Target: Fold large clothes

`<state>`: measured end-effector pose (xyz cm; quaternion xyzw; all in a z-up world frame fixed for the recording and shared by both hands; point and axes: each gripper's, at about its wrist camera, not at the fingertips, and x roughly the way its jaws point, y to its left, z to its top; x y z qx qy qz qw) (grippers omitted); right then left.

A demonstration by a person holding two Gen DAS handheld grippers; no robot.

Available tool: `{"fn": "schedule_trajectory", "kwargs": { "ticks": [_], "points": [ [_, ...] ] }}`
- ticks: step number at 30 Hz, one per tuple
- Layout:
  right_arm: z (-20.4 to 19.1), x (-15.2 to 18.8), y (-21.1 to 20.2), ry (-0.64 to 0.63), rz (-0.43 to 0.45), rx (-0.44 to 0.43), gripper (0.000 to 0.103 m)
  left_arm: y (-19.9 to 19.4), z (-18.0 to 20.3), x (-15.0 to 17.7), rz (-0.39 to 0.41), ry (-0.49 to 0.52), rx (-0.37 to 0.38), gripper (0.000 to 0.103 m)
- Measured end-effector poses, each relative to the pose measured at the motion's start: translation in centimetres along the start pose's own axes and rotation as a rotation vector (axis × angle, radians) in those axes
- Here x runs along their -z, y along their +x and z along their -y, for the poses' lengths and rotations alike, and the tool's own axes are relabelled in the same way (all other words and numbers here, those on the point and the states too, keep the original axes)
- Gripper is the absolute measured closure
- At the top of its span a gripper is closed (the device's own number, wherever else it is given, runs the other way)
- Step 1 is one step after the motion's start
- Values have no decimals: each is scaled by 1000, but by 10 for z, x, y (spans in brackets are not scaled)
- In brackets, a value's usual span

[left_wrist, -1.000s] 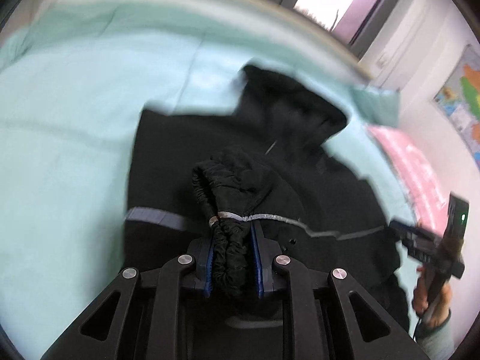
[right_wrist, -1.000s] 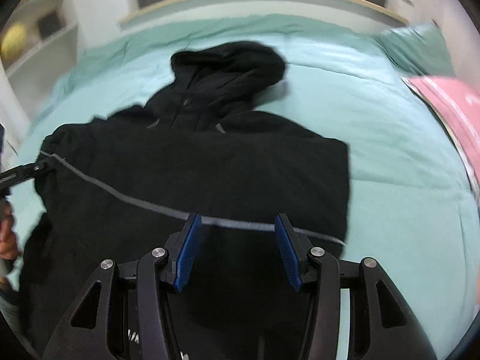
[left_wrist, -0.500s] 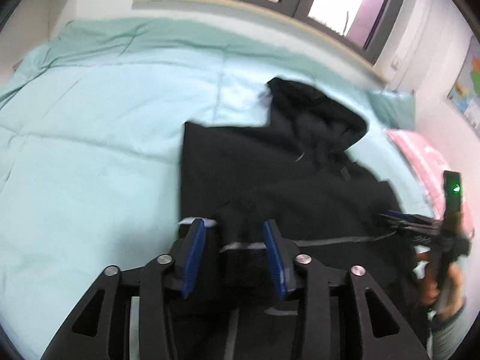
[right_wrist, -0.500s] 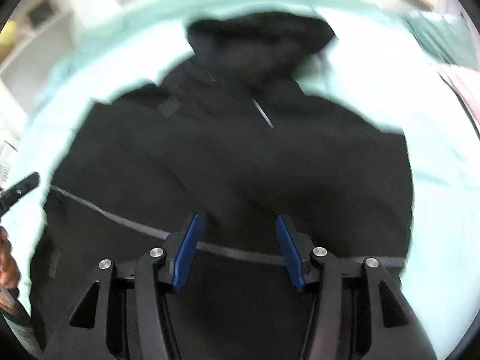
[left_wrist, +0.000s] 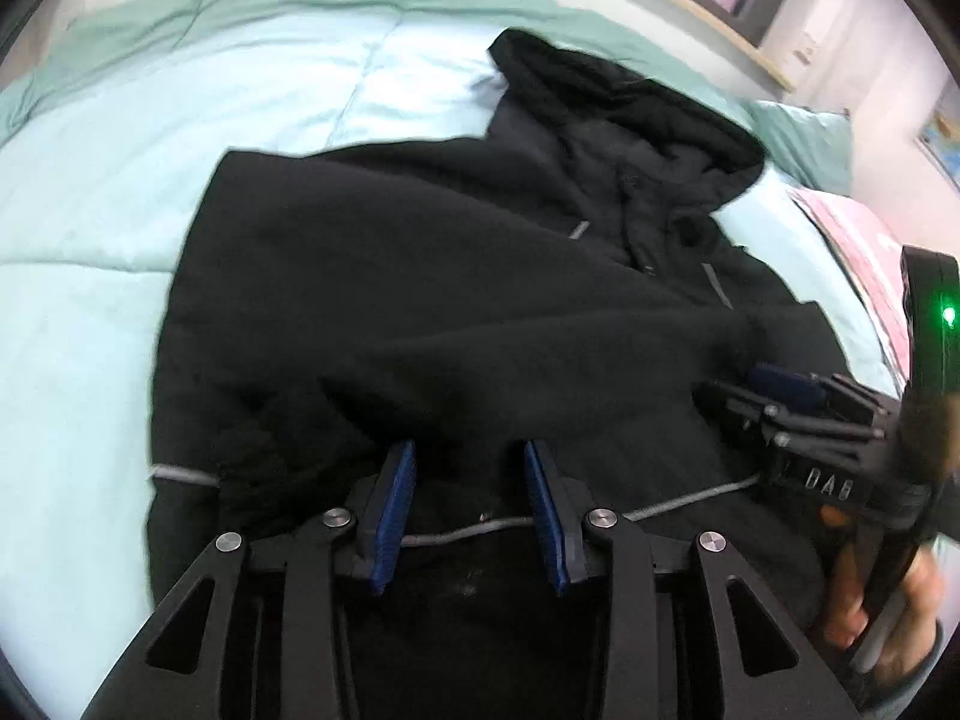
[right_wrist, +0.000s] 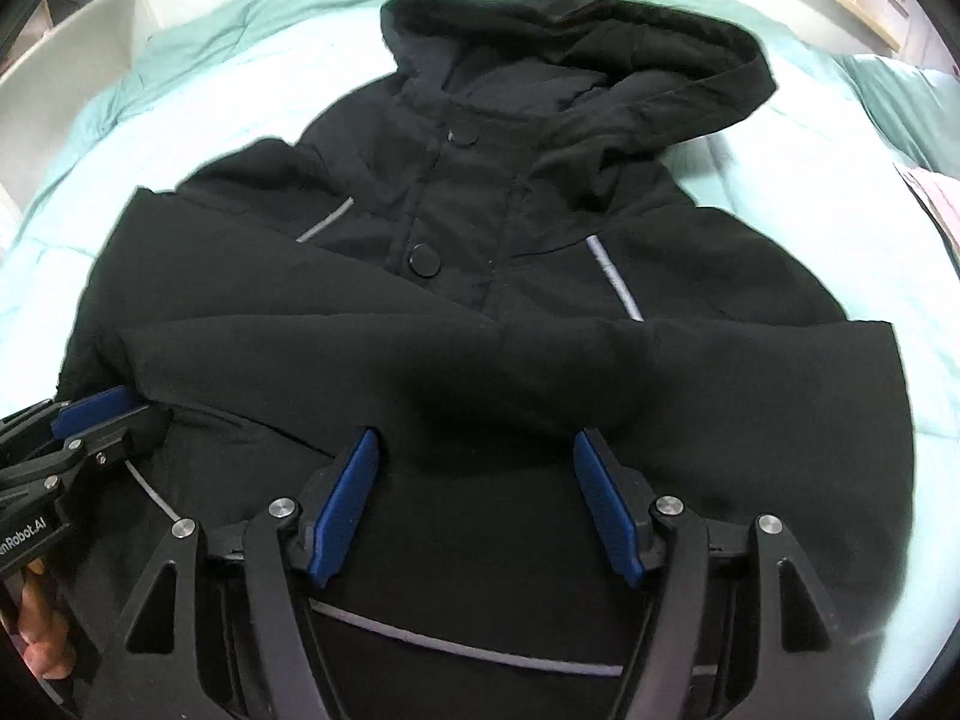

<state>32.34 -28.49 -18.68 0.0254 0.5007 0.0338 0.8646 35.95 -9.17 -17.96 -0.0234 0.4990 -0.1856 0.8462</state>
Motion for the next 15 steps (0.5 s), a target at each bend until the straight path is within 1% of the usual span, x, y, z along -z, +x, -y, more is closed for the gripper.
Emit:
{"fn": "schedule_trajectory", "kwargs": {
  "ticks": [1, 3, 4, 5, 6, 7, 8, 10, 11, 12, 14, 15],
  "points": [
    [3, 3, -10, 10, 9, -18, 33, -11, 2, 3, 10, 12, 17, 64],
    [10, 15, -40, 27, 39, -84, 33, -36, 2, 13, 36, 31, 49, 64],
    [13, 23, -54, 25, 58, -97, 33, -50, 2, 19, 53, 37, 61, 64],
    [15, 30, -67, 20, 74, -92, 33, -63, 1, 26, 75, 39, 72, 64],
    [18, 42, -84, 8, 92, -69, 33, -74, 3, 32, 89, 38, 79, 63],
    [17, 49, -92, 0, 94, -46, 33, -84, 0, 38, 95, 38, 85, 63],
    [21, 54, -96, -6, 88, -28, 33, -86, 0, 42, 93, 40, 85, 63],
    [25, 76, -102, -24, 69, 2, 34, -75, -4, 51, 66, 33, 69, 63],
    [26, 77, -96, -33, 68, 13, 35, -67, -7, 54, 48, 20, 70, 63],
    [25, 86, -92, -46, 59, 41, 36, -62, -11, 58, 36, 13, 76, 63],
    [26, 96, -67, -56, 13, 86, 36, -43, -17, 61, -7, 0, 79, 64],
    [29, 100, -60, -58, -3, 76, 36, -38, -20, 63, -20, -8, 82, 64]
  ]
}}
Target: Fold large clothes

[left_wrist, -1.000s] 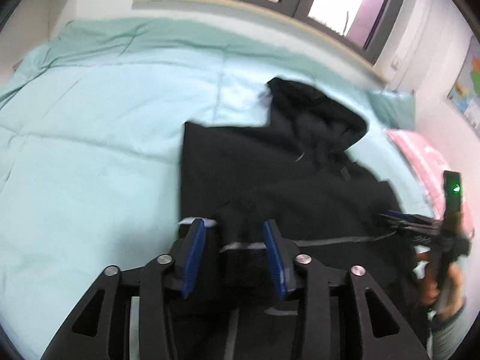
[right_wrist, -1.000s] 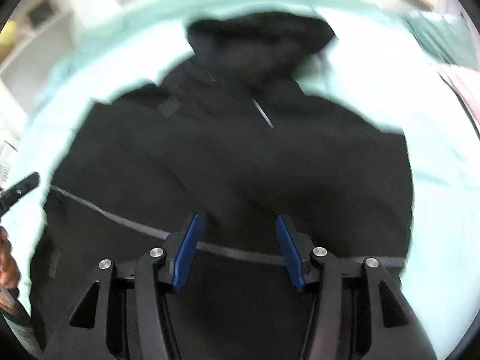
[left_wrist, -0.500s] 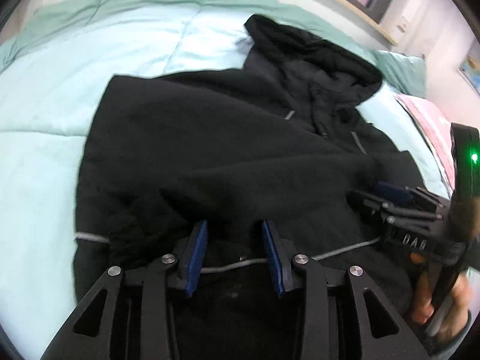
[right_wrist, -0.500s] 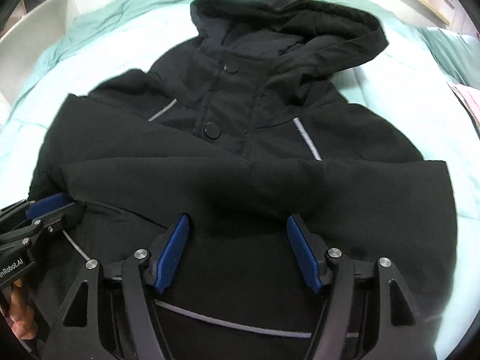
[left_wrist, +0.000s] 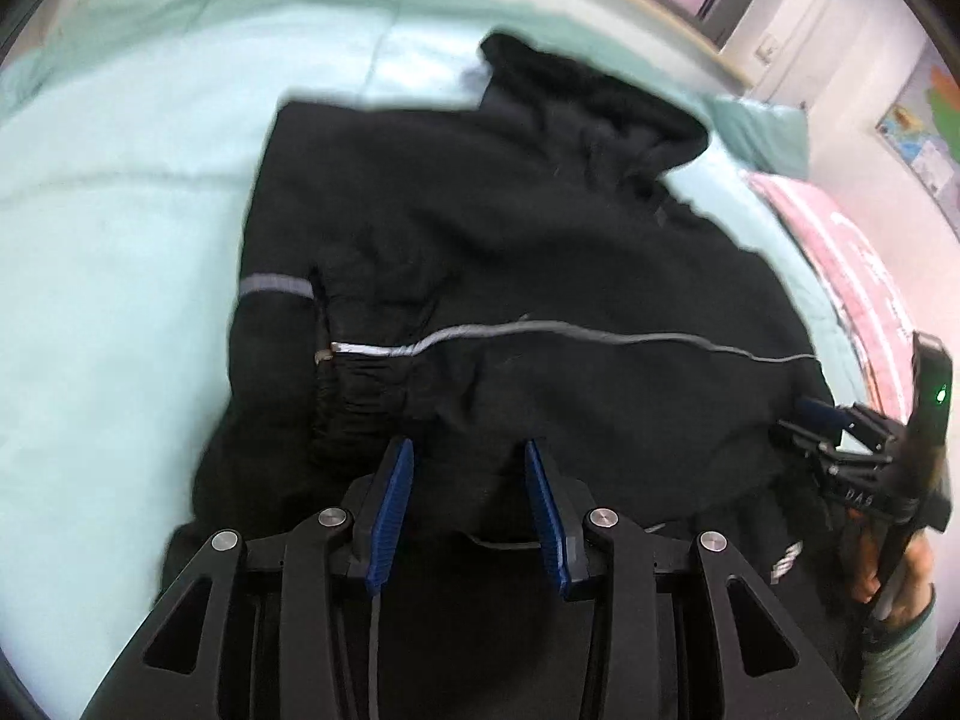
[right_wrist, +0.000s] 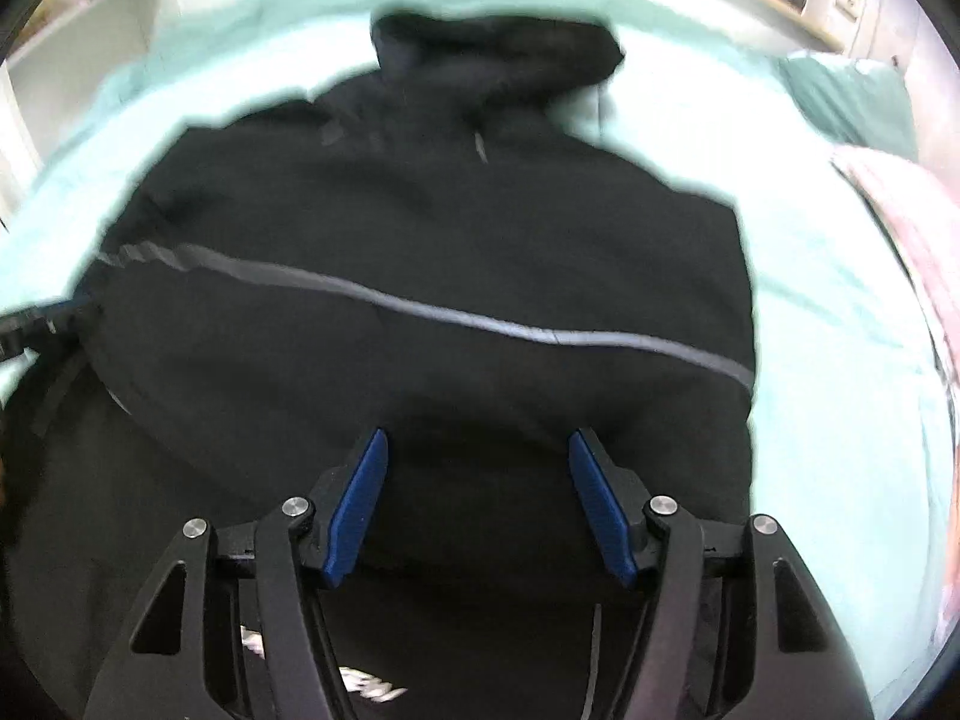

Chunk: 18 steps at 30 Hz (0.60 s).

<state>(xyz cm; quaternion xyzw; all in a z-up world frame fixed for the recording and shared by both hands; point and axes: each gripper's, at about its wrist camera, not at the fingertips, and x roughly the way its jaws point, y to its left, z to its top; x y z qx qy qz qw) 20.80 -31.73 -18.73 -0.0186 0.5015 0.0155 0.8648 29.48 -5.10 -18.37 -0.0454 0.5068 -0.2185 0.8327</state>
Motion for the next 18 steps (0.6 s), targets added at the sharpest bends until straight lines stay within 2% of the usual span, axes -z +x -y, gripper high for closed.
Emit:
{"fn": "schedule_trajectory", "kwargs": {
  "ticks": [5, 8, 10, 15, 18],
  "points": [
    [10, 6, 12, 49, 18, -52, 36, 0, -2, 6, 29, 12, 20, 64],
    [9, 13, 5, 26, 49, -42, 36, -18, -7, 16, 71, -3, 75, 64],
    [9, 15, 0, 5, 55, -42, 36, -31, -6, 15, 74, 2, 83, 63],
    [17, -2, -35, 49, 22, -97, 36, -78, 15, -14, 72, 22, 160, 63],
    [24, -25, -79, 75, 52, -102, 36, -110, 37, -44, 73, 60, 134, 63]
  ]
}}
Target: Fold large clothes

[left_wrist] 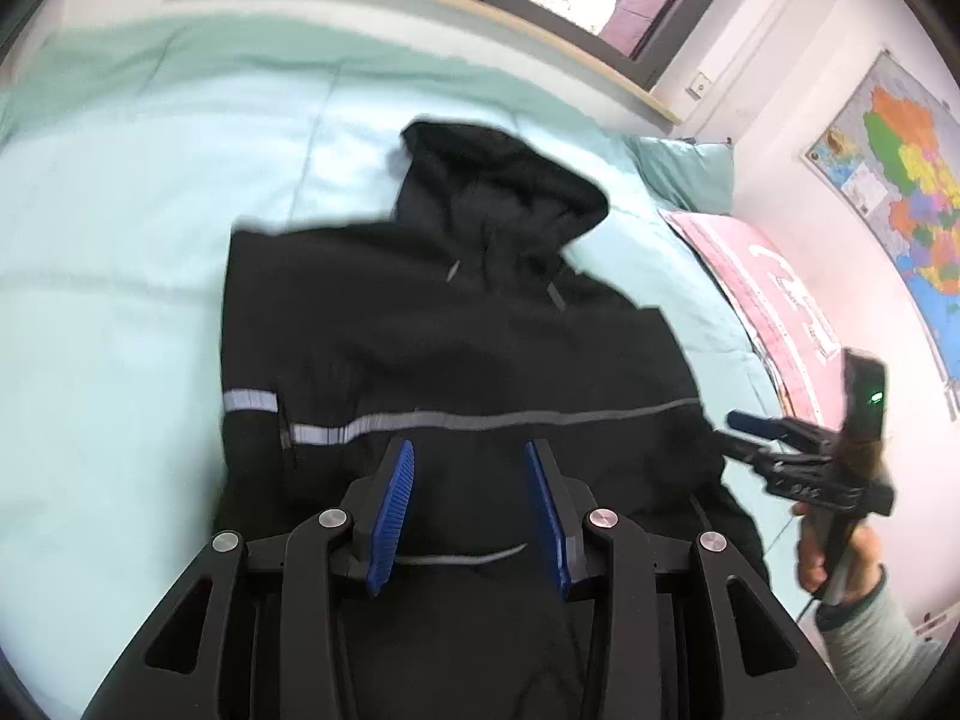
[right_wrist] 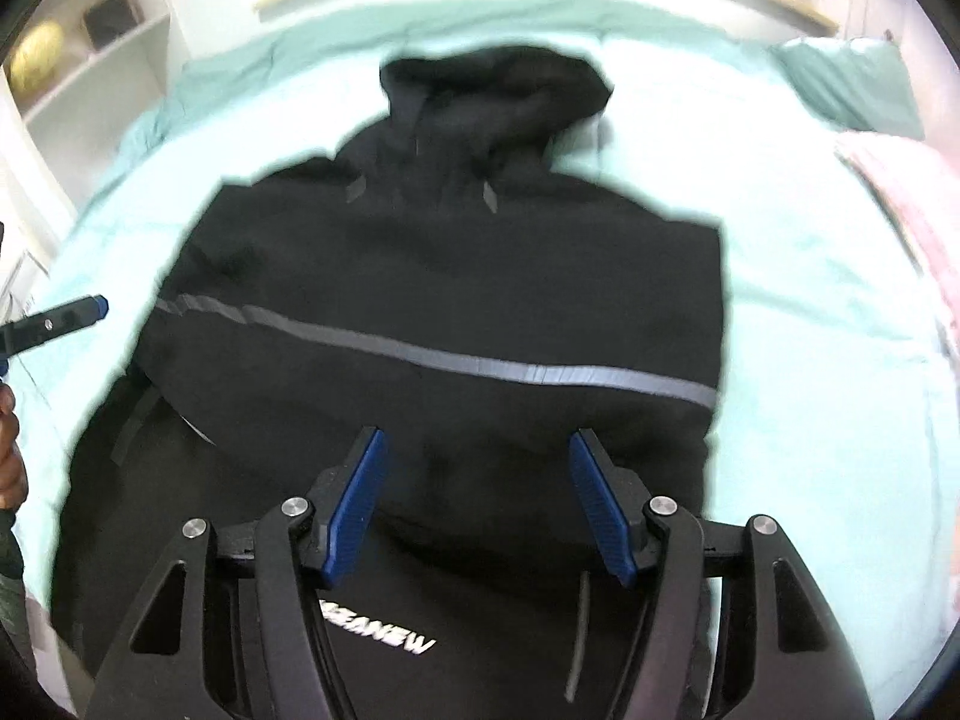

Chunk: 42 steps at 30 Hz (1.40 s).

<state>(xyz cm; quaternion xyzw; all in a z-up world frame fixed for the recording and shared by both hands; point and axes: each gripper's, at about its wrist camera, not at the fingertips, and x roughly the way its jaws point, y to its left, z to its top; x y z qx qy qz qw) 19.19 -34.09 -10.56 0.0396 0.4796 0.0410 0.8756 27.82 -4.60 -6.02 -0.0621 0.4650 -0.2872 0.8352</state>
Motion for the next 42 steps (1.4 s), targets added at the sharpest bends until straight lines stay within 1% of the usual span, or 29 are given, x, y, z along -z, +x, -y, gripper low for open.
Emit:
{"fn": "schedule_trajectory", "kwargs": {
  "ticks": [5, 9, 12, 15, 16, 17, 19, 21, 24, 26, 29, 30, 33, 36, 39, 42],
  "points": [
    [-2, -50, -79, 15, 60, -3, 36, -35, 31, -62, -1, 41, 2, 63],
    [5, -98, -130, 18, 120, 37, 36, -59, 49, -114, 30, 58, -8, 63],
    [16, -129, -145, 55, 138, 50, 36, -73, 62, -150, 64, 85, -22, 63],
    [30, -153, -147, 119, 161, 16, 36, -74, 72, -180, 80, 141, -49, 63],
    [34, -160, -143, 132, 166, 14, 36, -70, 75, -189, 82, 156, -61, 61],
    [38, -166, -137, 143, 167, 16, 36, -62, 76, -200, 78, 167, -72, 56],
    [44, -178, -119, 160, 150, 13, 36, -42, 75, -215, 71, 176, -92, 52],
    [52, -191, -91, 176, 120, 6, 36, -10, 66, -231, 50, 165, -107, 52],
    [59, -204, -44, 179, 77, 44, 36, 51, 47, -251, -6, 130, -123, 52],
    [65, -210, -13, 172, 42, 74, 36, 90, 33, -258, -36, 111, -140, 52],
    [76, -218, 35, 174, -6, 79, 36, 153, 9, -269, -91, 89, -181, 52],
    [81, -223, 52, 176, -22, 86, 36, 168, 4, -271, -104, 87, -191, 52],
    [94, -232, 88, 189, -54, 94, 36, 214, -9, -276, -135, 79, -211, 52],
    [103, -239, 120, 194, -78, 94, 36, 251, -23, -281, -153, 65, -240, 52],
    [110, -244, 148, 204, -103, 99, 36, 278, -33, -286, -163, 41, -232, 52],
    [113, -246, 168, 212, -122, 85, 36, 298, -37, -291, -164, 29, -250, 52]
  ]
}}
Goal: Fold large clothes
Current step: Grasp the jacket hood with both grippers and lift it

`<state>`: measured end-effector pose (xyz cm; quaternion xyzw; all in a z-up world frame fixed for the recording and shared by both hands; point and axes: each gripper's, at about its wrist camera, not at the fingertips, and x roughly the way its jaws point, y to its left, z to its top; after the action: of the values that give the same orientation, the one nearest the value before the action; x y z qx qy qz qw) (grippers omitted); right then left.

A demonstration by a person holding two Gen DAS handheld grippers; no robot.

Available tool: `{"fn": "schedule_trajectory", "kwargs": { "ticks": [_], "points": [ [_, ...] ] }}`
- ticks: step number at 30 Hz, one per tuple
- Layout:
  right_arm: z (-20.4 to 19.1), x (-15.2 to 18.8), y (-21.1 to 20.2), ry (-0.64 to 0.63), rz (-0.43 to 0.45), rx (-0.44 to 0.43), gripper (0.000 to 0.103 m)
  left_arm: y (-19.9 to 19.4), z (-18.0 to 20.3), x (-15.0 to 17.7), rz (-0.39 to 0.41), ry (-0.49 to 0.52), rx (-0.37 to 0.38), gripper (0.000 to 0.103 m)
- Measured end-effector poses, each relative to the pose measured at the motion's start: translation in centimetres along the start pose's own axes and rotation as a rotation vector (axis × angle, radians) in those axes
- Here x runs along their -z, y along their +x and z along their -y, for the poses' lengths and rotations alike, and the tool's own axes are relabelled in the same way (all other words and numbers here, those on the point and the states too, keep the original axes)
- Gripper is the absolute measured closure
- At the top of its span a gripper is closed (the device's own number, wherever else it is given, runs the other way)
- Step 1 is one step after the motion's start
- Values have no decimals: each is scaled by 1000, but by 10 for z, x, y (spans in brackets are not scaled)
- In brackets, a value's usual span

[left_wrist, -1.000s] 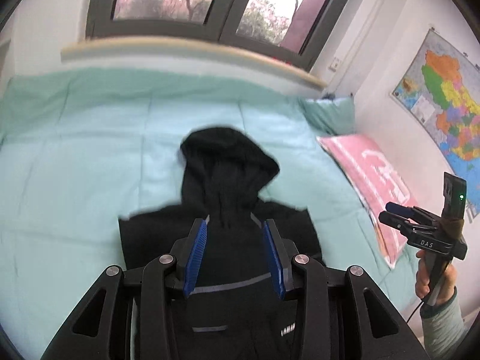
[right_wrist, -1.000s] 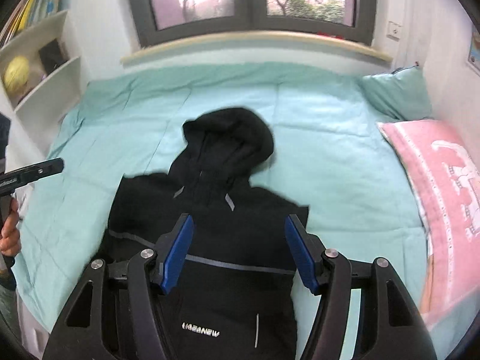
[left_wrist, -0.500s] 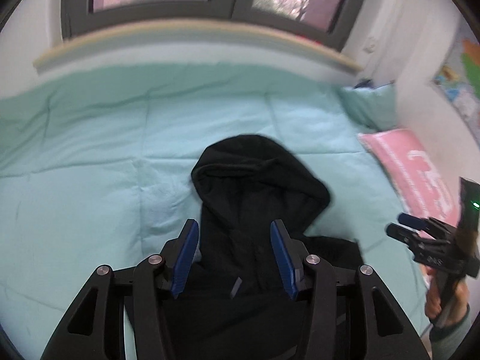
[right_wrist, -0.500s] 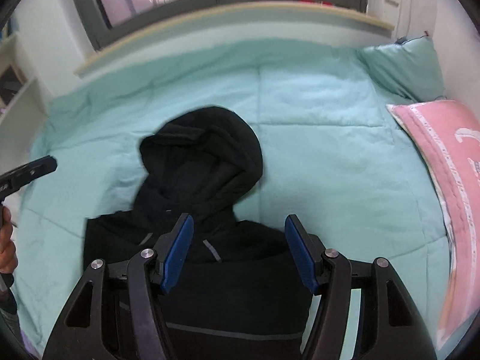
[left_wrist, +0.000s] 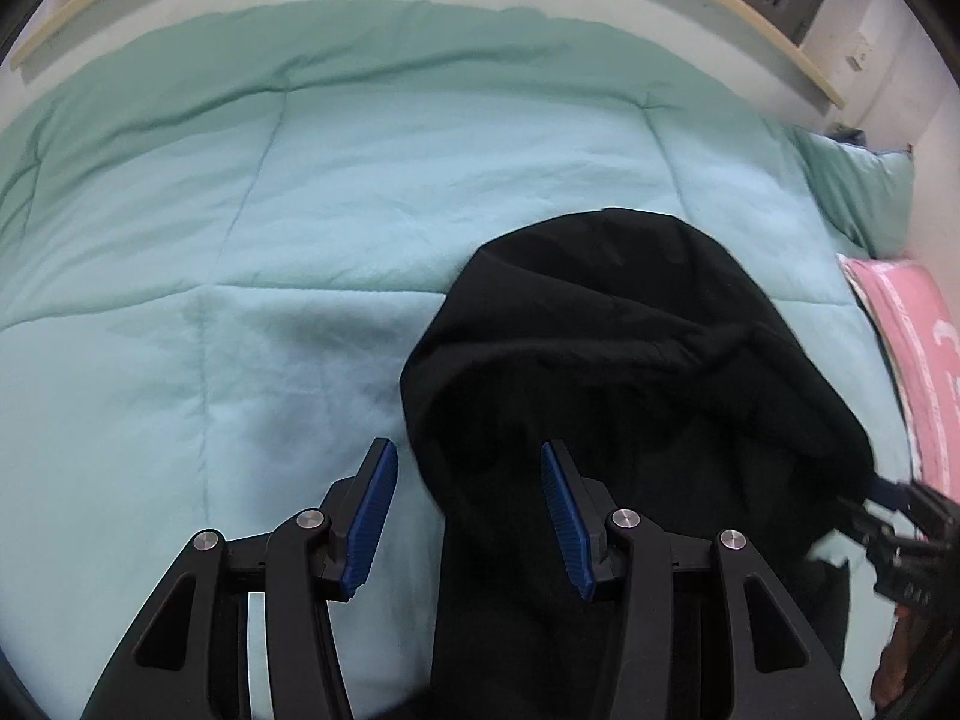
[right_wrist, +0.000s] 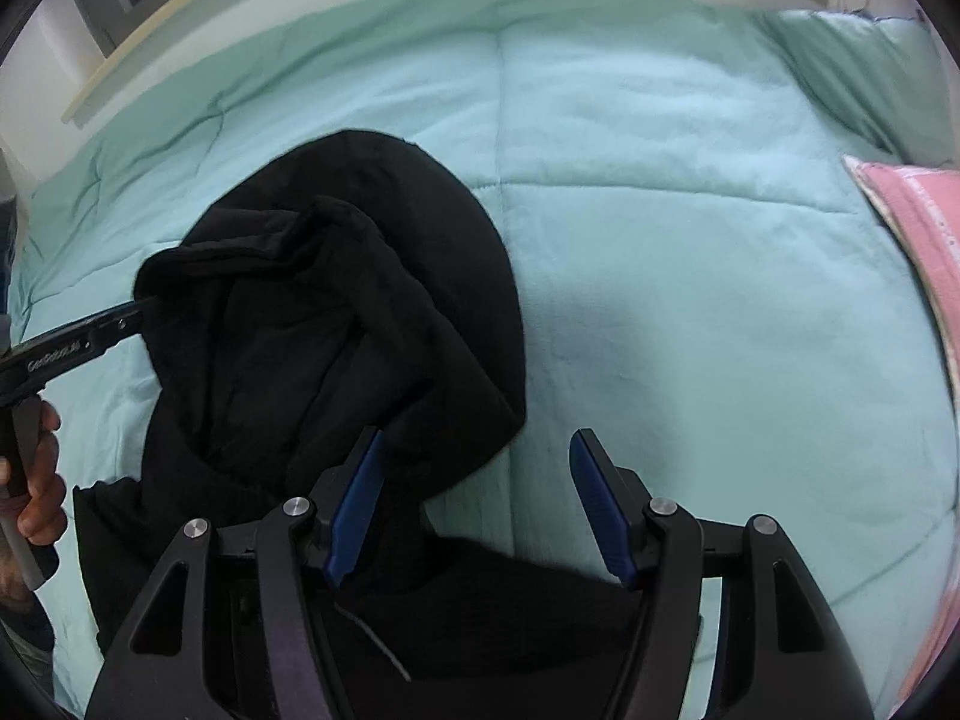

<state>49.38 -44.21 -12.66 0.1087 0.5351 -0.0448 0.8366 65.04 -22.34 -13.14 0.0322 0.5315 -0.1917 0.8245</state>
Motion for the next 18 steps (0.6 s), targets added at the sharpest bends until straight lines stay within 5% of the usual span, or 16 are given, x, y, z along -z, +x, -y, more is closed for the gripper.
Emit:
{"fn": "schedule_trajectory", "kwargs": {
  "ticks": [4, 7, 9, 10, 14, 16, 18],
  "points": [
    [1, -6, 17, 21, -11, -9, 38, 24, 3, -9, -7, 10, -37, 52],
    [2, -10, 27, 42, -19, -45, 59, 38, 1, -13, 0, 6, -82, 53],
    [-1, -12, 30, 33, -8, -18, 69, 42, -4, -16, 35, -3, -84, 85],
    [-3, -12, 30, 18, 3, 4, 76, 41, -9, -17, 41, -24, -66, 90],
    [-7, -10, 12, -46, 58, 37, 87, -18, -44, -11, 173, -164, 200, 94],
    [5, -13, -8, -13, 110, 13, 88, -52, -80, 0, 236, -297, 437, 94],
    [23, -15, -25, 69, 161, -65, 87, -49, -111, 12, 212, -408, 531, 92]
  ]
}}
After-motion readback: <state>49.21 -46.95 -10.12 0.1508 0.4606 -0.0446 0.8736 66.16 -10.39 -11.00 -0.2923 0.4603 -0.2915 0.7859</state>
